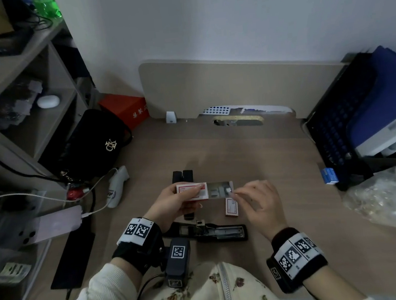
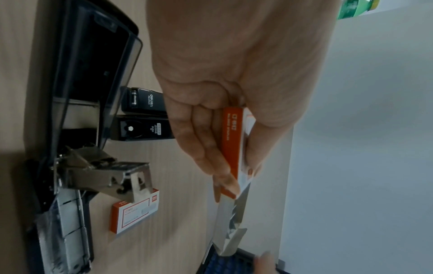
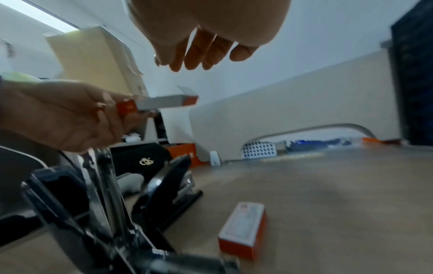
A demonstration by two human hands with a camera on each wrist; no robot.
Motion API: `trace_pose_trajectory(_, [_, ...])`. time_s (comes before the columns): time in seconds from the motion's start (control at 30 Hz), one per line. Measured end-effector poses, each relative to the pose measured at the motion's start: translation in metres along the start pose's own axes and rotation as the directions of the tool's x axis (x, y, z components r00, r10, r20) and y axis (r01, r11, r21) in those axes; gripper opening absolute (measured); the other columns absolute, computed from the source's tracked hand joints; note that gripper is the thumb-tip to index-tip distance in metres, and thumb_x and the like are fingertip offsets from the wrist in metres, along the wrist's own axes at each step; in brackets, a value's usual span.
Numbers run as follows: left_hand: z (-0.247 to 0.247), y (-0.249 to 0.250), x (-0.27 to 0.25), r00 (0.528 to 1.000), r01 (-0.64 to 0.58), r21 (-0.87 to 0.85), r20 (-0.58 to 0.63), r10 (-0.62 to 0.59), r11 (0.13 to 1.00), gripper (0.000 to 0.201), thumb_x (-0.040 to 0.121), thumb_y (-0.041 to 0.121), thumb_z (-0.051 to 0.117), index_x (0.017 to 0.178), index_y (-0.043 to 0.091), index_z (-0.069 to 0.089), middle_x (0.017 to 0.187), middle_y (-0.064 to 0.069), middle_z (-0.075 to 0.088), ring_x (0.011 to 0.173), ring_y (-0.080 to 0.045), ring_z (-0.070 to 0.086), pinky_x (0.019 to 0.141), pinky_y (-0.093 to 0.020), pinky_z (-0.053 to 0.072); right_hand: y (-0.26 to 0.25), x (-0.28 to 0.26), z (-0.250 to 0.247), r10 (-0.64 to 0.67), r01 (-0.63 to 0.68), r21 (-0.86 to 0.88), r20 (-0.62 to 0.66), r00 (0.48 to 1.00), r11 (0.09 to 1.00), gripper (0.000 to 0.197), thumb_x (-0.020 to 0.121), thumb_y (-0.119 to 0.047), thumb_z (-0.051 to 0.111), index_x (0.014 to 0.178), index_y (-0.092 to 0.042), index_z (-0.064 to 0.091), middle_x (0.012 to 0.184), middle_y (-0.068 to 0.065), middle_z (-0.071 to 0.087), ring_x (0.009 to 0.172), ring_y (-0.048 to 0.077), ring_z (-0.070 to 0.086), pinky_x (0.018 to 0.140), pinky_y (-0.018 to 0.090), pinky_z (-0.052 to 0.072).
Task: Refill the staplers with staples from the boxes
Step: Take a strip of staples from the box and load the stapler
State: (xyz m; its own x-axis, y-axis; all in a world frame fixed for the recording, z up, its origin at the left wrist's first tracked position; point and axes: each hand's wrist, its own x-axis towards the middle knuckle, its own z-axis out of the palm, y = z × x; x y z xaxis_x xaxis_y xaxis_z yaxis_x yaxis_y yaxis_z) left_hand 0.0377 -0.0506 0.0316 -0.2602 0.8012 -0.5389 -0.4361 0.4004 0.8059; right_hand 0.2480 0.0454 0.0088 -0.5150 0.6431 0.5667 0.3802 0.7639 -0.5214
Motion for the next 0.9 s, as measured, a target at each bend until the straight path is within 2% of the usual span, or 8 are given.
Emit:
trace_pose_trajectory(0.1, [0.001,0.001,0.000,1.000,0.001,0.011,0.007,-0.001,1.000,0.035,0.081,0.023,0.074,0.111,0.008,0.064,0.081,-0.002,0.074,0.062,-0.011,0.067,0.059,-0.023,0.054,-0.014,0.013,0.008,-0.048,0.052,-0.066,0.058,0.997,0.996,0.015,0.083,-0.035,0.066,0.086,-0.023,0.074,0.086,-0.007,0.061,0.085,0.009,0.045,0.077,0.021,0.037])
trace_pose_trajectory(0.23, [-0.001,0.003,0.000,1.000,0.002,0.000,0.017,-0.002,1.000,0.032,0.083,0.022,0.073,0.111,0.008,0.064,0.083,-0.004,0.074,0.062,-0.012,0.067,0.058,-0.023,0.054,-0.019,0.017,0.015,0.077,-0.054,-0.142,0.161,0.984,0.988,0.020,0.084,-0.045,0.059,0.090,-0.031,0.073,0.101,-0.010,0.058,0.093,0.016,0.041,0.081,0.030,0.039])
trace_pose_trajectory(0.33, [-0.002,0.004,-0.001,0.999,0.000,0.004,0.032,-0.001,1.000,0.026,0.085,0.019,0.071,0.109,0.008,0.064,0.082,-0.004,0.073,0.063,-0.013,0.068,0.059,-0.023,0.055,-0.019,0.018,0.017,0.092,-0.058,-0.156,0.220,0.971,0.986,0.012,0.081,-0.039,0.070,0.091,-0.034,0.073,0.107,-0.010,0.057,0.097,0.016,0.036,0.083,0.035,0.040])
trace_pose_trajectory(0.4, [-0.003,0.004,-0.001,0.999,0.001,0.019,0.037,-0.002,1.000,0.026,0.085,0.018,0.071,0.108,0.008,0.064,0.082,-0.005,0.072,0.061,-0.012,0.068,0.058,-0.022,0.054,-0.021,0.020,0.018,0.101,-0.063,-0.152,0.257,0.961,0.986,0.012,0.080,-0.036,0.072,0.091,-0.033,0.074,0.110,-0.011,0.057,0.099,0.015,0.034,0.084,0.038,0.040])
trace_pose_trajectory(0.5, [-0.003,0.005,0.001,0.999,0.003,0.022,0.040,-0.004,1.000,0.026,0.085,0.018,0.072,0.108,0.008,0.065,0.084,-0.006,0.072,0.061,-0.012,0.068,0.058,-0.022,0.054,-0.021,0.024,0.020,0.130,-0.102,-0.109,0.291,0.948,0.989,0.013,0.079,-0.038,0.071,0.090,-0.031,0.075,0.111,-0.013,0.056,0.101,0.015,0.034,0.088,0.041,0.040])
trace_pose_trajectory(0.67, [-0.002,0.006,0.002,0.999,0.011,0.017,0.037,-0.012,1.000,0.021,0.085,0.017,0.071,0.103,0.010,0.065,0.081,-0.005,0.072,0.059,-0.011,0.067,0.056,-0.021,0.053,-0.018,0.025,0.024,0.128,-0.119,-0.047,0.296,0.947,0.992,0.006,0.076,-0.032,0.074,0.079,-0.027,0.076,0.103,-0.016,0.058,0.098,0.015,0.037,0.084,0.047,0.044])
trace_pose_trajectory(0.9, [-0.003,0.004,0.003,0.999,0.037,-0.012,0.027,-0.037,0.999,0.026,0.084,0.017,0.071,0.107,0.007,0.064,0.081,-0.006,0.071,0.058,-0.010,0.067,0.055,-0.021,0.053,-0.022,0.026,0.024,0.154,-0.156,-0.024,0.359,0.920,0.988,0.004,0.078,-0.028,0.073,0.077,-0.025,0.072,0.099,-0.023,0.049,0.098,0.008,0.031,0.090,0.044,0.039])
